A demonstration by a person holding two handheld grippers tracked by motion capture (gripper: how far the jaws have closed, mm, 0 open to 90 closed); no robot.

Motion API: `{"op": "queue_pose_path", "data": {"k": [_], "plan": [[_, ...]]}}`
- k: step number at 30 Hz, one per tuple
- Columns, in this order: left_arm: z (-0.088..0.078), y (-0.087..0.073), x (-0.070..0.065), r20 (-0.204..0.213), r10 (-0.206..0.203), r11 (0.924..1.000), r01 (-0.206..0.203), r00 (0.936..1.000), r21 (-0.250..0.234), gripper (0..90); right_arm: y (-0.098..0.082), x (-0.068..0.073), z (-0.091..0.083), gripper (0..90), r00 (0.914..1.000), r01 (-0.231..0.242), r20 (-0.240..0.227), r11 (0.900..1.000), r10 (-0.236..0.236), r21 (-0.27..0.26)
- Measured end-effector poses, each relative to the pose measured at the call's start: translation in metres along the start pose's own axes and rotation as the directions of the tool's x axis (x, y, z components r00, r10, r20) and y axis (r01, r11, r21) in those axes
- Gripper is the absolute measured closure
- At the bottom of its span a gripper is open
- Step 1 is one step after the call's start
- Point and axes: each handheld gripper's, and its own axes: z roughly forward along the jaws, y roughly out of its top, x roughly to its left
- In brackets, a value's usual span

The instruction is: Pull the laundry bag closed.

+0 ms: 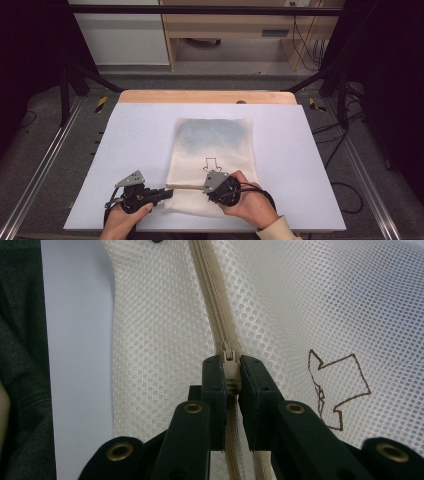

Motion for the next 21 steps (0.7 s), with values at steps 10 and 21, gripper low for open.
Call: {"op": "queue_pose_path", "data": {"k": [10, 21], "plan": [[0.001, 0.000, -0.001, 0.000, 0.001, 1.0000, -0.001, 1.0000, 0.001, 84.1, -0.007, -0.002, -0.007, 81.9, 0.9999, -0.012, 0.008, 1.000, 0.012, -0.003], [0.001, 0.000, 0.000, 0.001, 0.002, 1.0000, -0.002, 1.0000, 0.000, 84.1, -0.016, -0.006, -0.015, 81.9, 0.9993, -0.030, 0.024, 1.000, 0.030, 0.008]]}}
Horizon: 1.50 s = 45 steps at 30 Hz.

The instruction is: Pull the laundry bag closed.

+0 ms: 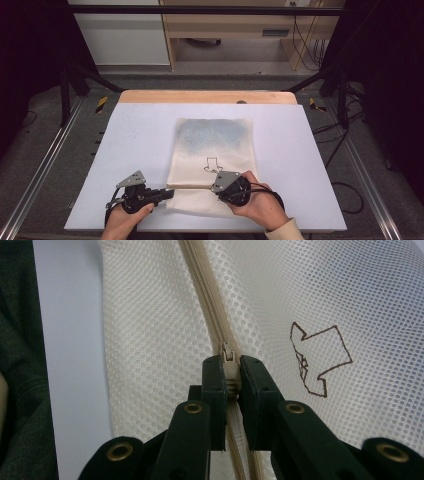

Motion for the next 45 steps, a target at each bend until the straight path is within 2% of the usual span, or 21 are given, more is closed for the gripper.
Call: {"op": "queue_pose_path", "data": {"k": [12, 45], "plan": [[0.000, 0.000, 0.000, -0.002, -0.001, 1.0000, 0.001, 1.0000, 0.000, 84.1, -0.013, -0.006, -0.011, 81.9, 0.9991, -0.033, 0.026, 0.999, 0.033, 0.002], [0.002, 0.000, -0.002, 0.005, 0.008, 1.0000, -0.008, 1.0000, 0.005, 84.1, -0.039, -0.009, -0.027, 81.9, 0.9952, -0.088, 0.044, 0.996, 0.087, 0.008]]}}
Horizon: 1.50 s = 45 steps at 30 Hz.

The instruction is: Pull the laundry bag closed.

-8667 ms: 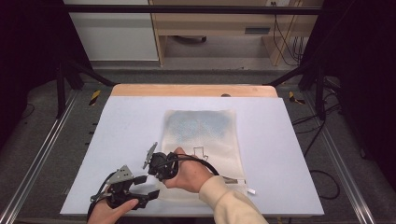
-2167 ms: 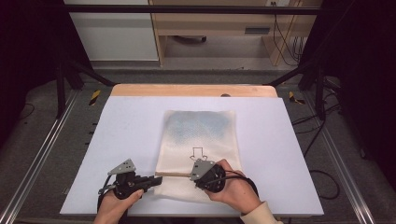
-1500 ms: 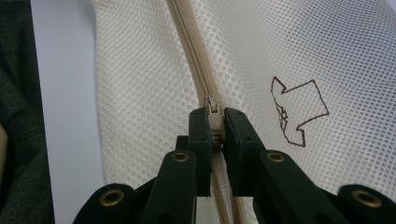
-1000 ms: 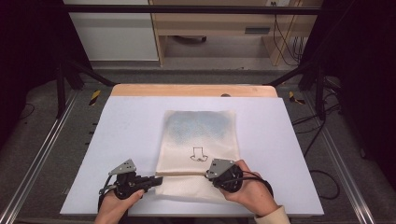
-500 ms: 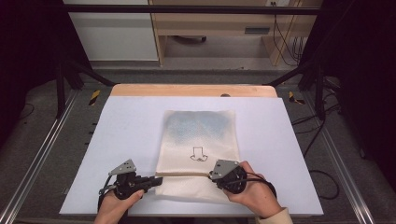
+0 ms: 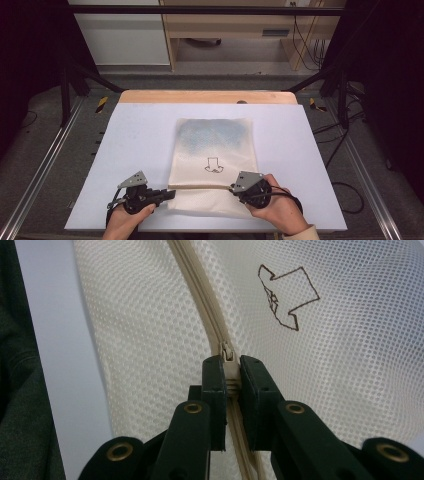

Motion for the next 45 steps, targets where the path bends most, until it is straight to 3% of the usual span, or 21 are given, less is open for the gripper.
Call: {"op": "queue_pose_path", "data": {"k": [21, 45], "plan": [[0.000, 0.000, 0.000, 0.000, -0.002, 1.0000, 0.002, 1.0000, 0.005, 84.1, -0.026, -0.008, -0.013, 81.9, 0.9979, -0.057, 0.031, 0.998, 0.056, 0.017], [0.001, -0.001, 0.000, 0.003, -0.005, 1.0000, 0.005, 1.0000, 0.007, 84.0, -0.044, -0.012, -0.019, 81.9, 0.9948, -0.096, 0.037, 0.995, 0.095, 0.023]]}}
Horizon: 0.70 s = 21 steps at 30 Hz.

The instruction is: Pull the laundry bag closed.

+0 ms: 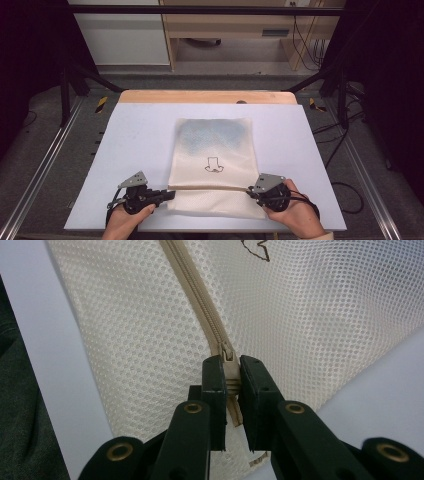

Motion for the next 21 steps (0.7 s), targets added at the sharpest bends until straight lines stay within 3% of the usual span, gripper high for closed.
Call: {"op": "queue_pose_path", "data": {"k": [21], "plan": [[-0.0012, 0.0009, -0.0003, -0.001, 0.003, 1.0000, -0.003, 1.0000, -0.005, 84.0, -0.0103, -0.0060, -0.0070, 81.9, 0.9997, -0.019, 0.015, 1.000, 0.019, -0.002]]}}
